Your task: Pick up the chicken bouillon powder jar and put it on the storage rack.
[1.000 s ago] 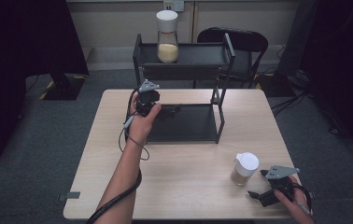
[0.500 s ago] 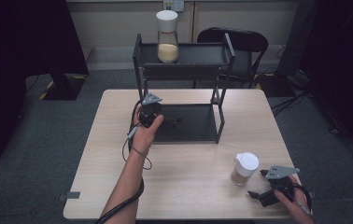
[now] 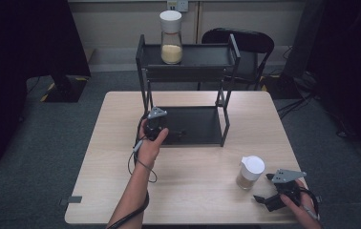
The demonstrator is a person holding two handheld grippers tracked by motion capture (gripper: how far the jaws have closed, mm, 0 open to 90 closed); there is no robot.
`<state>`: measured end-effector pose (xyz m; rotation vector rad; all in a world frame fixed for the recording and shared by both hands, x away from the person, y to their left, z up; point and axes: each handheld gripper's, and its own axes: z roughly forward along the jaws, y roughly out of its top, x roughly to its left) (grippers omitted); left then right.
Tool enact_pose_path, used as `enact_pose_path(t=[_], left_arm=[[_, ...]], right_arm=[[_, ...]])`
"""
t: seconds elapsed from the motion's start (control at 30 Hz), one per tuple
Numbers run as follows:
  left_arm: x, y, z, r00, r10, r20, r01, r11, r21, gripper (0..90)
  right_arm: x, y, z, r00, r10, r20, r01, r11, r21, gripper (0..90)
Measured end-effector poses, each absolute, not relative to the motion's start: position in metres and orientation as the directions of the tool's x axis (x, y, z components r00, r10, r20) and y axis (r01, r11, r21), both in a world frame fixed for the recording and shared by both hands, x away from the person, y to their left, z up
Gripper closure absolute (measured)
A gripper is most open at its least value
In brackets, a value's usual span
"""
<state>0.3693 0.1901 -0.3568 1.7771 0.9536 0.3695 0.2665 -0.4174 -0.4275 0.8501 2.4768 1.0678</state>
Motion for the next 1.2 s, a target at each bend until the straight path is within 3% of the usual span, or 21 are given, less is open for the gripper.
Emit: enact_pose_path(t=[0.87,1.2], left_arm=[[0.350,0.195,-0.408,0.615,0.756,-0.225,0.499,-0.152,0.853,1.4],[0.342,0.187,-0.414,0.616,0.771,-0.162,0.517,-0.241,0.822,1.6]], right_arm=[[0.266,-0.417,-0.428,-0.775,0.630,-0.049,0.397,0.545,0.738,0.0],[0.266,-0.417,-0.428,-0.774,0.631,-0.049,0.397,0.545,0.738,0.0]])
